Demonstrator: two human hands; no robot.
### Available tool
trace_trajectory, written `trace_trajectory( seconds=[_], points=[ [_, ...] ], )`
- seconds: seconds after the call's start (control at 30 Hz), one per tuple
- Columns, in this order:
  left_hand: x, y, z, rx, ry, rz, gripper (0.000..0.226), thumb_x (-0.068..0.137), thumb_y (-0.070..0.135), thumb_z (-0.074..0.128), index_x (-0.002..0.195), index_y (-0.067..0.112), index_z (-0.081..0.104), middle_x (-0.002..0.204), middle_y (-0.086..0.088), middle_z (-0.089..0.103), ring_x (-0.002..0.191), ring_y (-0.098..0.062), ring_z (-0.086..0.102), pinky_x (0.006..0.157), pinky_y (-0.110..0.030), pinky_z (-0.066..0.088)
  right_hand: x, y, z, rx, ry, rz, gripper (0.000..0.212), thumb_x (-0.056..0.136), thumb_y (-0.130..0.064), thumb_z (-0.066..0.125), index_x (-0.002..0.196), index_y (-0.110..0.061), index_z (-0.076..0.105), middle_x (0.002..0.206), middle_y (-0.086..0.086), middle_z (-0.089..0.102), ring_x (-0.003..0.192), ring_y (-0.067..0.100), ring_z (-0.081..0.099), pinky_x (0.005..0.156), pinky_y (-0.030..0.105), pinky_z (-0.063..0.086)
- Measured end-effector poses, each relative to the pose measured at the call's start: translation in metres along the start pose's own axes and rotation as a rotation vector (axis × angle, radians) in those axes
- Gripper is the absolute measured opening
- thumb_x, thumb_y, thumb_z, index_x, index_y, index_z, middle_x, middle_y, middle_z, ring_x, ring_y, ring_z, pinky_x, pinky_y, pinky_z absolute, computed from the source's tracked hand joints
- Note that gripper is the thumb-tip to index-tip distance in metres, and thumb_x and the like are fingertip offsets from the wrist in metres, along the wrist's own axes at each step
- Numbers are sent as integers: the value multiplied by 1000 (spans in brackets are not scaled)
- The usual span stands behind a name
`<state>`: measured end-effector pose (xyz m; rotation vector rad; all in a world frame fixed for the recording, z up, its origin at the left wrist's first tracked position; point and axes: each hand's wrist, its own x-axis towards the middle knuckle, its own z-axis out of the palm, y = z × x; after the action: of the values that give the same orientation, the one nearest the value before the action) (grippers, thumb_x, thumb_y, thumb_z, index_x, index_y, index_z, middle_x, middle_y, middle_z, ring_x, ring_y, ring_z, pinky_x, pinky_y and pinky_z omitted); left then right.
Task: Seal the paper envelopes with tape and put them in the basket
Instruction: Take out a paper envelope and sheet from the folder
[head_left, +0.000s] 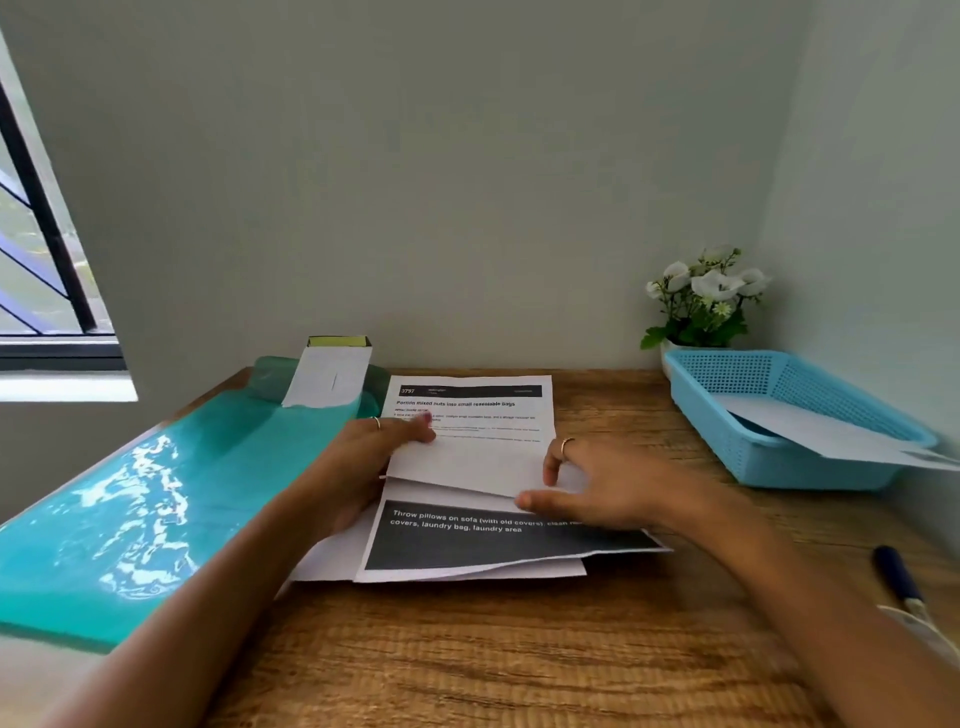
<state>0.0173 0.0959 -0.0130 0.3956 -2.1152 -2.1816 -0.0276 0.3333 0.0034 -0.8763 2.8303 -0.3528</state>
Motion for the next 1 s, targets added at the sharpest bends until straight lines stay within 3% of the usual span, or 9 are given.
trace_trajectory(
  seconds=[0.07, 0.2, 0.27, 0.37, 0.53, 0.7, 0.8, 0.87, 1.0],
  points=[
    [0, -3, 0, 88, -17, 78, 11, 88, 9, 61, 98, 7, 66, 94, -10, 69, 70, -17, 70, 61, -30, 58, 5, -7, -2, 81, 79, -26, 61, 75, -77, 40, 108, -28, 55, 123, -2, 58, 107, 15, 53, 90, 37, 46],
    [-1, -2, 3, 42, -39, 193, 28, 87, 6, 60, 109, 23, 63, 99, -7, 70, 83, -21, 70, 68, -34, 59, 28, -27, -6, 8, 244, -111, 44, 94, -51, 42, 129, -25, 49, 134, 0, 54, 121, 19, 51, 101, 39, 41],
    [-1, -2, 6, 53, -50, 231, 30, 86, 15, 60, 115, 25, 59, 99, -7, 71, 90, -23, 69, 73, -36, 58, 40, -45, -9, -8, 287, -154, 34, 97, -41, 43, 122, -23, 56, 125, 2, 60, 116, 21, 54, 98, 40, 42],
    [-2, -7, 9, 74, -36, 314, 25, 86, 28, 57, 106, 13, 63, 93, -6, 73, 90, -24, 69, 77, -35, 56, 54, -66, -9, 88, 353, -201, 21, 95, -30, 49, 98, -16, 65, 101, 5, 66, 96, 24, 59, 84, 37, 46],
    [-3, -6, 6, 107, -29, 420, 29, 91, 33, 50, 101, 9, 64, 93, -10, 70, 85, -22, 67, 79, -35, 55, 53, -65, -9, 215, 419, -218, 19, 93, -34, 53, 79, -23, 57, 66, -9, 51, 66, 11, 48, 66, 28, 37],
    [2, -3, 1, 95, -26, 462, 26, 94, 31, 49, 100, 9, 62, 91, -9, 69, 82, -20, 65, 77, -32, 55, 36, -39, -29, 163, 379, -162, 24, 89, -39, 59, 82, -17, 66, 79, -1, 63, 73, 14, 55, 68, 29, 43],
    [3, 1, -6, 54, 19, 482, 23, 95, 28, 48, 95, 12, 63, 85, -4, 71, 77, -15, 67, 70, -27, 56, 26, -26, -44, 174, 348, -134, 26, 87, -40, 62, 86, -15, 68, 77, -5, 60, 70, 4, 52, 59, 20, 37],
    [4, 4, -10, -5, 53, 496, 20, 95, 26, 48, 96, 13, 64, 83, 1, 72, 75, -12, 67, 66, -22, 55, 23, -19, -50, 210, 396, -119, 24, 84, -40, 65, 81, -16, 66, 72, -9, 58, 66, 0, 50, 55, 17, 34],
    [3, 7, -14, -64, 103, 495, 23, 97, 23, 47, 106, 8, 63, 86, 0, 72, 75, -12, 68, 63, -20, 54, 25, -8, -50, 432, 547, -70, 37, 78, -42, 72, 78, -6, 68, 74, 2, 65, 67, 10, 56, 58, 22, 41]
  ],
)
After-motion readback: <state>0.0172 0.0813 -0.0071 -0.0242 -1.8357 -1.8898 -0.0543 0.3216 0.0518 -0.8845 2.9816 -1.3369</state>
